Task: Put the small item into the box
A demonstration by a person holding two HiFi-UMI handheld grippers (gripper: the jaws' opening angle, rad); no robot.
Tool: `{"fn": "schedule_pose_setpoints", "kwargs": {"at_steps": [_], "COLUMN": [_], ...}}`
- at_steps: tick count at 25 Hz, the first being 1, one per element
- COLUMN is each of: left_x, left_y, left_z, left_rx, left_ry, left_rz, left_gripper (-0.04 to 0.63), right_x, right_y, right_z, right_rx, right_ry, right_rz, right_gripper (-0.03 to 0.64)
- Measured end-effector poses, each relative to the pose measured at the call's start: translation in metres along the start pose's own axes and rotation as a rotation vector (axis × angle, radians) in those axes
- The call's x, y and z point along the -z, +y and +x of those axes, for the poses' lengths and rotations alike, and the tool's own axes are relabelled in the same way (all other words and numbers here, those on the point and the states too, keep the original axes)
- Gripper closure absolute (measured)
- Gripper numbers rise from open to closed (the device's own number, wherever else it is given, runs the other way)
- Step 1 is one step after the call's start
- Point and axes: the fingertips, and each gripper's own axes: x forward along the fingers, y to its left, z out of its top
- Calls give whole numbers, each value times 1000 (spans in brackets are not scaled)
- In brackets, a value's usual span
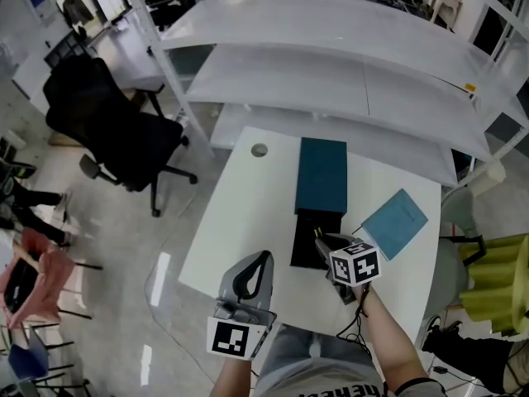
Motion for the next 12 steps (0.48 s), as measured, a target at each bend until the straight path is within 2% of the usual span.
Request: {"fn": "schedule_pose_setpoints", "kwargs": {"at_steps": [12], "left_x": [7], "left_y": [15], "left_z": [-3], "left_rx": [-15], "left_ry": [6], "left_rz": [-17], "left_gripper": [580], "right_x": [19], "right_y": [-8], "right_z": [33], "right_rx": [69], "right_ry": [154], "right_rz": [-8], "right_gripper": [554]}}
